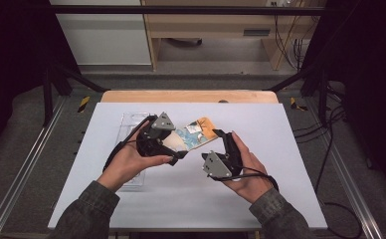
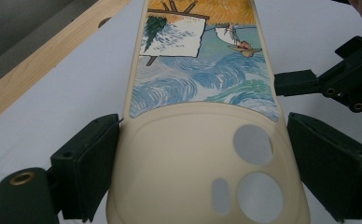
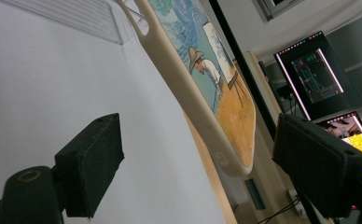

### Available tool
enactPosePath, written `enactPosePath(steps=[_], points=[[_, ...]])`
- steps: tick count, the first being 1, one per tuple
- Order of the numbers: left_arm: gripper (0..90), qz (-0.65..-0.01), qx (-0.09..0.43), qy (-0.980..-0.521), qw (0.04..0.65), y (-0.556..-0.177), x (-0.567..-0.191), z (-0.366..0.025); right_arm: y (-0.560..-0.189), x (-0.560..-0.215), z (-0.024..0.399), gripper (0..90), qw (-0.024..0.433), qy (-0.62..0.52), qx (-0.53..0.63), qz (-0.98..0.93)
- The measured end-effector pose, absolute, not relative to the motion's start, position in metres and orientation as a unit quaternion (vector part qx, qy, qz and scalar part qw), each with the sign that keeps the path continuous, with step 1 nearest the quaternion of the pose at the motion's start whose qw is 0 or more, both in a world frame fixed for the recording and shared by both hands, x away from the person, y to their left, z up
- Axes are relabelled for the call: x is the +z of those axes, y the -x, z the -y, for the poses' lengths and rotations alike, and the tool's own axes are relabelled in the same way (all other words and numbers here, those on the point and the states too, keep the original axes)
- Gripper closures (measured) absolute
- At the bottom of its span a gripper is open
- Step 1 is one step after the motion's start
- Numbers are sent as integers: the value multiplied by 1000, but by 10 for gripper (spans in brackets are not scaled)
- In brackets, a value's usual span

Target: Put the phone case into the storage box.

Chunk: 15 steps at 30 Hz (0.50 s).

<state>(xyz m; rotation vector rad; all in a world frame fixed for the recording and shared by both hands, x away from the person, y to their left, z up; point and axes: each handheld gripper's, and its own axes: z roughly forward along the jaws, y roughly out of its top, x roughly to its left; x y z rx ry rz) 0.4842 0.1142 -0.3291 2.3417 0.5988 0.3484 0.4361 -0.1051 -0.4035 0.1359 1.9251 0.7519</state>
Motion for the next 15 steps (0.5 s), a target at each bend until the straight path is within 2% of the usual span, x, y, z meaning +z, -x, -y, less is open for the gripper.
enactPosePath(steps=[10, 15], points=[[115, -231, 127, -901, 344, -482, -331, -120, -438, -406, 87, 215, 531, -22, 298, -793], [115, -229, 122, -902, 344, -480, -336, -118, -436, -410, 79, 276, 549, 2, 282, -787]])
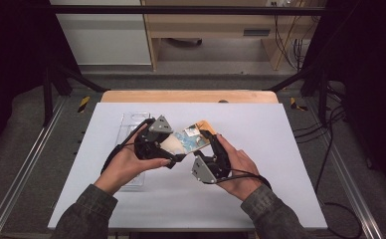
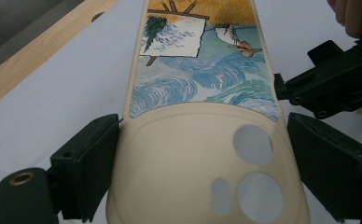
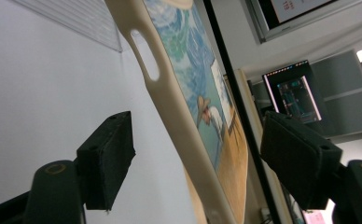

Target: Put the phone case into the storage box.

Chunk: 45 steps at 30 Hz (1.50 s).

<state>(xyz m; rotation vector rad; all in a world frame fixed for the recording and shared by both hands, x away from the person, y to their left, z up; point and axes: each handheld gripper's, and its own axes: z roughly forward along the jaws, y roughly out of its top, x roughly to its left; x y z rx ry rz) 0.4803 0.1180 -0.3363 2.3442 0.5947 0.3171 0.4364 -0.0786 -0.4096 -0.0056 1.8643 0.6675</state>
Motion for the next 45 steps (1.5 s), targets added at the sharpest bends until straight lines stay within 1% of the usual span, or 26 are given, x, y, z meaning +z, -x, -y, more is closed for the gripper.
enactPosePath(steps=[4, 8, 30, 34, 38, 45], points=[[115, -232, 114, -904, 341, -481, -341, -118, -434, -414, 74, 333, 563, 24, 268, -782], [115, -232, 111, -904, 342, -481, -343, -118, -433, -420, 73, 392, 567, 37, 258, -781], [113, -243, 90, -900, 351, -486, -348, -126, -434, -431, 71, 556, 582, 66, 232, -777], [113, -244, 85, -901, 350, -486, -350, -127, -434, -431, 70, 610, 582, 72, 229, -777], [112, -246, 77, -901, 349, -487, -352, -126, -434, -431, 70, 682, 581, 77, 228, -777], [111, -255, 60, -898, 354, -491, -355, -128, -433, -432, 71, 760, 572, 90, 221, -785]])
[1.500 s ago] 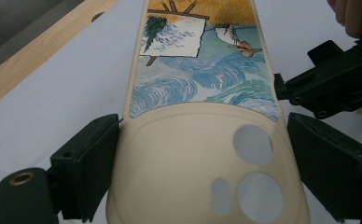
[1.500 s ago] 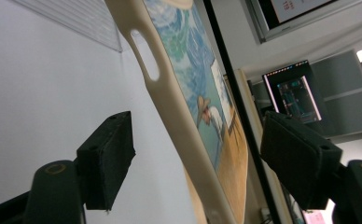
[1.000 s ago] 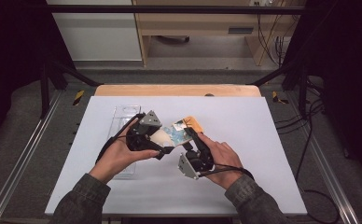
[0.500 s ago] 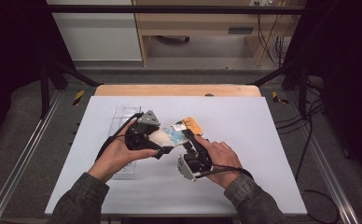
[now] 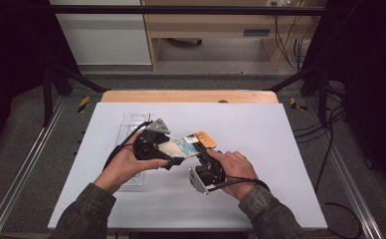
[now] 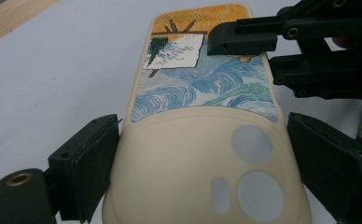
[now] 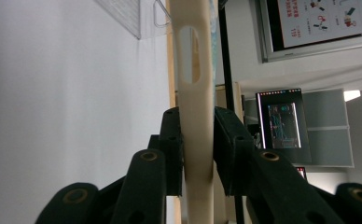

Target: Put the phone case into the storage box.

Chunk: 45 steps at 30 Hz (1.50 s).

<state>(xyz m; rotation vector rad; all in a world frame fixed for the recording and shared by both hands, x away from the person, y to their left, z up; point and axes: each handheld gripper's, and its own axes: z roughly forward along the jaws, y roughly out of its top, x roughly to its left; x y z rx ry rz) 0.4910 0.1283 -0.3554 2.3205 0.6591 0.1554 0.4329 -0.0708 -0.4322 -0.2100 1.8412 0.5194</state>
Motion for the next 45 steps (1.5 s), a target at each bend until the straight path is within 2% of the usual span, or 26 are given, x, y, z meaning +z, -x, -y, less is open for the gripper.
enactPosePath(steps=[5, 20, 25, 31, 36, 45], points=[[108, -259, 43, -896, 359, -494, -360, -131, -432, -433, 70, 793, 566, 100, 213, -790], [98, -268, 21, -879, 394, -498, -368, -134, -434, -436, 75, 797, 548, 96, 221, -801], [85, -270, 38, -862, 428, -498, -360, -139, -438, -435, 80, 797, 545, 88, 217, -805], [72, -272, 85, -834, 473, -497, -348, -151, -446, -439, 92, 797, 537, 70, 209, -814], [63, -276, 118, -818, 491, -495, -343, -160, -455, -442, 106, 797, 526, 39, 210, -823], [46, -283, 143, -800, 509, -492, -342, -171, -466, -439, 126, 797, 517, -8, 221, -827]])
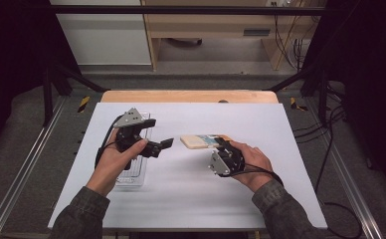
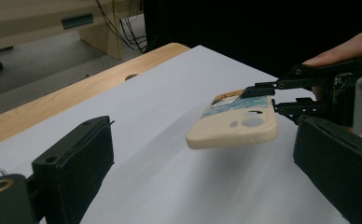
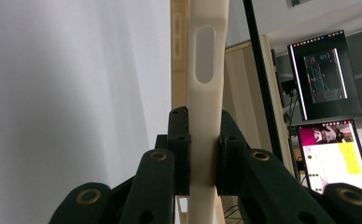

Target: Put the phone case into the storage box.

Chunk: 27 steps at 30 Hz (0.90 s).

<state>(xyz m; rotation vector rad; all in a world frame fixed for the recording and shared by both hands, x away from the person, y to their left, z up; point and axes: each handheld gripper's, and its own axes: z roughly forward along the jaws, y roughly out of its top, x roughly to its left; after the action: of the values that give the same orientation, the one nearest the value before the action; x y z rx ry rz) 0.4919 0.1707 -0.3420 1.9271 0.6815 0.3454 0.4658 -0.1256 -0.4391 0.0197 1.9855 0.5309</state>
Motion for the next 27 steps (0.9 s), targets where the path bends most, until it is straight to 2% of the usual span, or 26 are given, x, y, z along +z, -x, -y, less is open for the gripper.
enactPosePath(steps=[12, 27], points=[[36, -304, 164, -765, 544, -490, -342, -178, -473, -427, 136, 797, 490, -84, 285, -819], [37, -328, 175, -731, 572, -488, -350, -175, -478, -418, 135, 797, 394, -220, 439, -777]])
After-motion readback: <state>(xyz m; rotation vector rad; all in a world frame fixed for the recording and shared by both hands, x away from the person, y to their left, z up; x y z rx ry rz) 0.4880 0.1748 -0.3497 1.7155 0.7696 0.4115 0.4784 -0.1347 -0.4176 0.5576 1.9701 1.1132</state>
